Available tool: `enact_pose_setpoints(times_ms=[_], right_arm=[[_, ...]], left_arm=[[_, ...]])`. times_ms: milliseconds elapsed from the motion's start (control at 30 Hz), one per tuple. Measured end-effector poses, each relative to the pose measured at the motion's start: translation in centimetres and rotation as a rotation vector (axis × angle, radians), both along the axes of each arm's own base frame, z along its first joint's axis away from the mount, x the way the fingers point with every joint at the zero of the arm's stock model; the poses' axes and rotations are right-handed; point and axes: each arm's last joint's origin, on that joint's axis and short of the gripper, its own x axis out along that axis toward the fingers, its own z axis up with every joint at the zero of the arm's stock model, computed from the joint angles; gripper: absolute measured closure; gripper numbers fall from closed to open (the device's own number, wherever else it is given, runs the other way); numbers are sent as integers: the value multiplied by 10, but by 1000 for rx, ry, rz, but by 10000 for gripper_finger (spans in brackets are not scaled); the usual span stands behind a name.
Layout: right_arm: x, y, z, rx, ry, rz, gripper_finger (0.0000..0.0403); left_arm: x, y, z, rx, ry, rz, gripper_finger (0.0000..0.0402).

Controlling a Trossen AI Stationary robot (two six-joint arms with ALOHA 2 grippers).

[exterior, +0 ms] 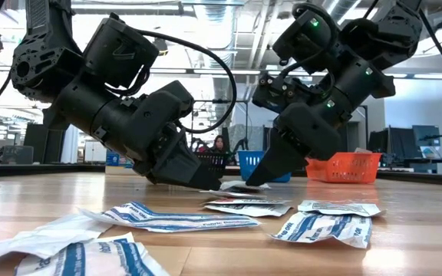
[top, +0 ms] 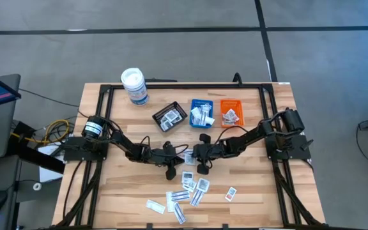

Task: Pick & Place First Aid Supplies
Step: Put the black towelette pack into the black bin

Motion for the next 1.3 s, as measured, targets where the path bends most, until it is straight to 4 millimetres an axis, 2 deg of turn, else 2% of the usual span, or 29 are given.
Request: enact_pose_setpoints(times_ms=[100, 333, 633, 800, 1000, 1133, 1300], right_arm=[[0, 0, 0, -2, 0, 2, 398], [-2, 4, 5, -24, -2, 38, 398], [-14, 5, 40, -66, -23, 17, 402], [-17, -7, 53, -183, -53, -113, 402], [-16, -20, 52, -165, -34, -146, 402], [-22, -11, 48, -314, 40, -14, 402], [-28, 4, 47, -464, 39, -17, 402]], left_arm=[[0, 0, 0, 0, 0, 0, 381], [0, 0, 0, 7, 1, -4, 381], [0, 0, 0, 10, 2, -5, 381], [0, 0, 0, 11, 2, -5, 381], [0, 0, 0, 2, 3, -1, 380], [0, 0, 1, -8, 0, 4, 372], [2, 8, 8, -42, -50, 27, 346]])
